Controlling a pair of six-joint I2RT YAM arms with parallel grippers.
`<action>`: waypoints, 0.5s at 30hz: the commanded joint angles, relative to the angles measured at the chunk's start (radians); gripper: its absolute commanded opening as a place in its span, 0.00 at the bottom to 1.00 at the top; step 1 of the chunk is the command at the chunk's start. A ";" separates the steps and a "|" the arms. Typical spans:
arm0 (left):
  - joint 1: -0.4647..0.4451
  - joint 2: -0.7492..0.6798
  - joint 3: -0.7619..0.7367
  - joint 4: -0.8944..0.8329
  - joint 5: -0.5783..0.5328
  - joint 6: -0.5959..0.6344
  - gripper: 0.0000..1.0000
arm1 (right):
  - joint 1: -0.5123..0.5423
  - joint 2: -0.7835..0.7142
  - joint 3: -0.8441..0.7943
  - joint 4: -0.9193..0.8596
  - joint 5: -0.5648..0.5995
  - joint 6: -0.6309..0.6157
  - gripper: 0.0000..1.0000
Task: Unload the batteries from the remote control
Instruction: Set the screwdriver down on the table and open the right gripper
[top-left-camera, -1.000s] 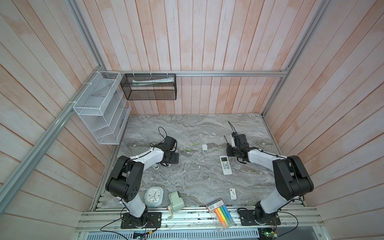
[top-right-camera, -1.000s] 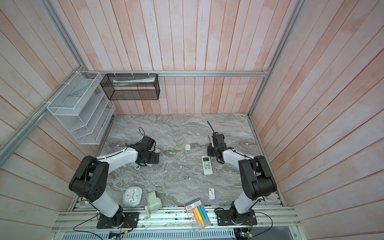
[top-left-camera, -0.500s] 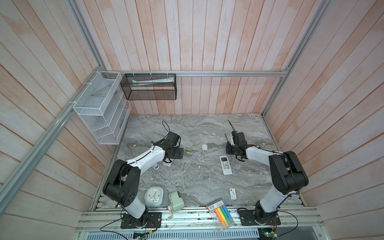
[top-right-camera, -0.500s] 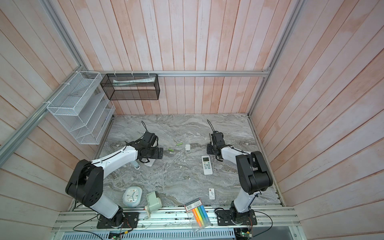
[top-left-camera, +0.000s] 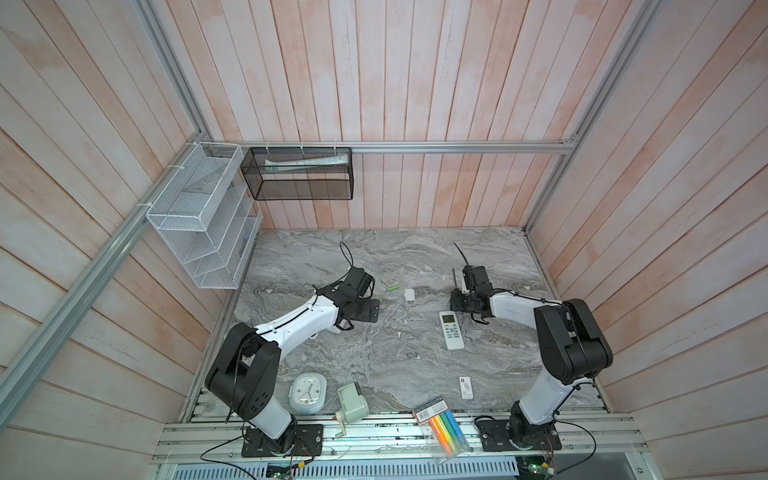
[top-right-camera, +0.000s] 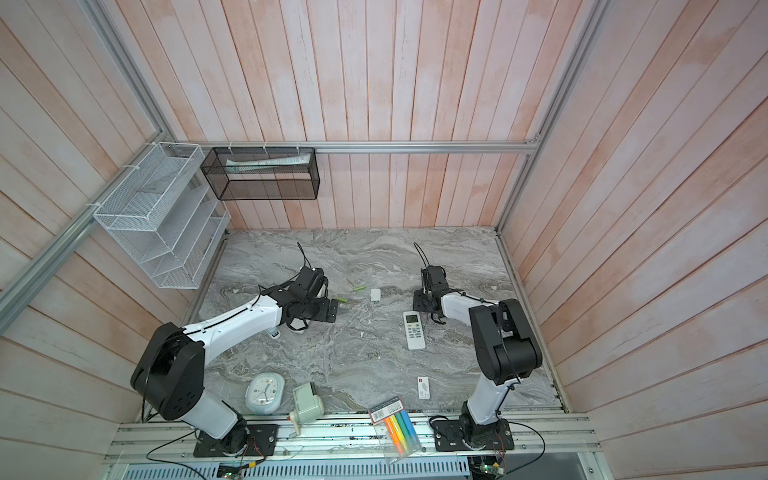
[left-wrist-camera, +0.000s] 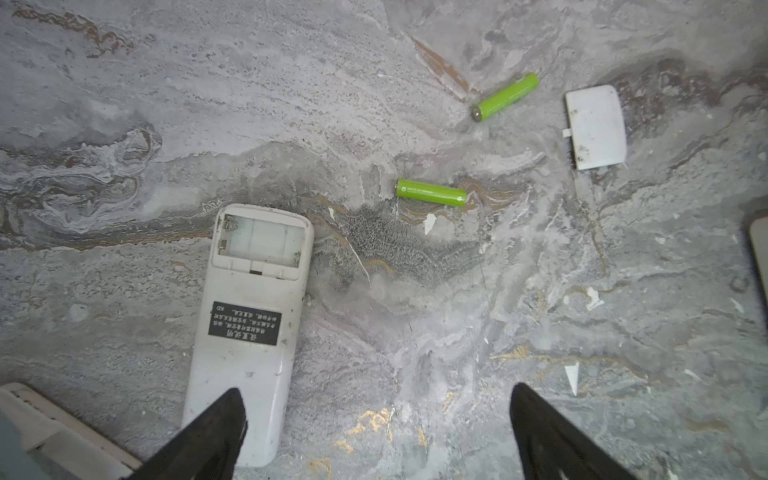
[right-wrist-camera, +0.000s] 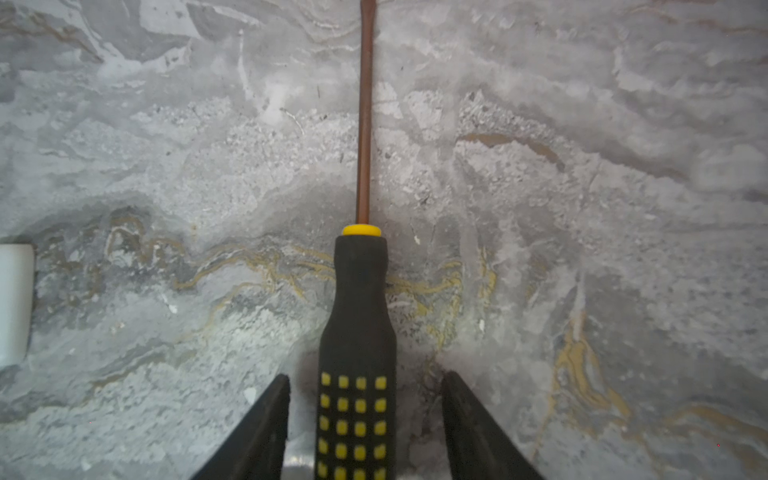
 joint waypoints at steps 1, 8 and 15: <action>-0.014 0.006 0.034 -0.009 0.007 -0.026 1.00 | -0.005 -0.066 -0.034 -0.025 0.004 0.003 0.65; -0.022 -0.009 0.023 0.010 0.014 -0.043 1.00 | -0.004 -0.231 -0.119 -0.020 -0.082 0.006 0.71; -0.024 -0.032 0.006 0.026 0.010 -0.052 1.00 | 0.090 -0.317 -0.170 -0.109 -0.070 0.040 0.74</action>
